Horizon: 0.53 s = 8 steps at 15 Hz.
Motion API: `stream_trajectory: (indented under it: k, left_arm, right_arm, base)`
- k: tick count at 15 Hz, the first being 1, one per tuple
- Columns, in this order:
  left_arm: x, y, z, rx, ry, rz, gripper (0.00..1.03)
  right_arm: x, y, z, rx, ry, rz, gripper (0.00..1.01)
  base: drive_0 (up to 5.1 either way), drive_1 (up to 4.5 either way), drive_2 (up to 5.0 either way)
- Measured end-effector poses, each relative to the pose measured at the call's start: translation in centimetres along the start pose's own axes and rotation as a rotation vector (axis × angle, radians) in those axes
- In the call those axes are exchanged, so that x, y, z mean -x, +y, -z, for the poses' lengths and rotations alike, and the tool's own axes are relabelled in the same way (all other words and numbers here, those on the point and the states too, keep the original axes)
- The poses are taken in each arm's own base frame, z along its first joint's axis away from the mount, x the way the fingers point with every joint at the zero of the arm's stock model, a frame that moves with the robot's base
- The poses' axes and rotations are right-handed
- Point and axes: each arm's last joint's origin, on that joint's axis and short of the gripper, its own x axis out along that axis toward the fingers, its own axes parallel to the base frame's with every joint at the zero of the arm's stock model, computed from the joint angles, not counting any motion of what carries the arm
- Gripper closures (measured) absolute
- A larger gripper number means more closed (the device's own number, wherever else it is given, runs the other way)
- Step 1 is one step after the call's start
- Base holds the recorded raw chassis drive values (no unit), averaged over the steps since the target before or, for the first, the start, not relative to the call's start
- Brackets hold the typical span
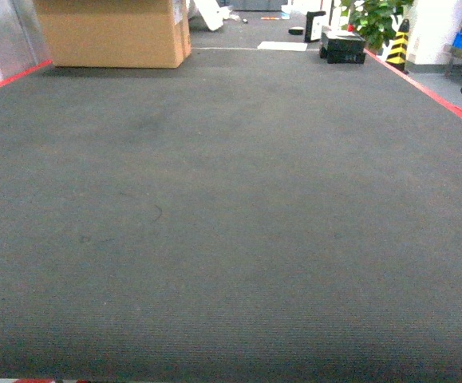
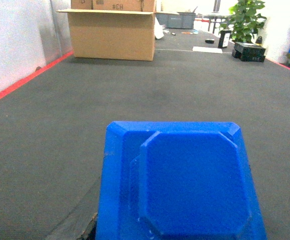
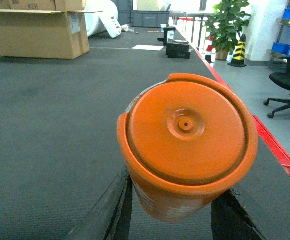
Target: Sort blue parts and orange caps into right shelf containers
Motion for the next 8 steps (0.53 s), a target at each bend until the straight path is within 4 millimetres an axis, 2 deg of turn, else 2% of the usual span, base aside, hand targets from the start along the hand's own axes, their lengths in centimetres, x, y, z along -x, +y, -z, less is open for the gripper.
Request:
stream_trajectory:
  k: [3, 8]
  left_arm:
    - [0.00, 0.00, 0.00, 0.000, 0.000, 0.000, 0.59]
    - [0.00, 0.02, 0.00, 0.000, 0.000, -0.002, 0.59]
  right_arm:
    - [0.00, 0.00, 0.00, 0.000, 0.000, 0.000, 0.62]
    - [0.00, 0.00, 0.00, 0.000, 0.000, 0.000, 0.62]
  base:
    - [-0.2, -0.24, -0.2]
    - [-1.8, -1.81, -1.8]
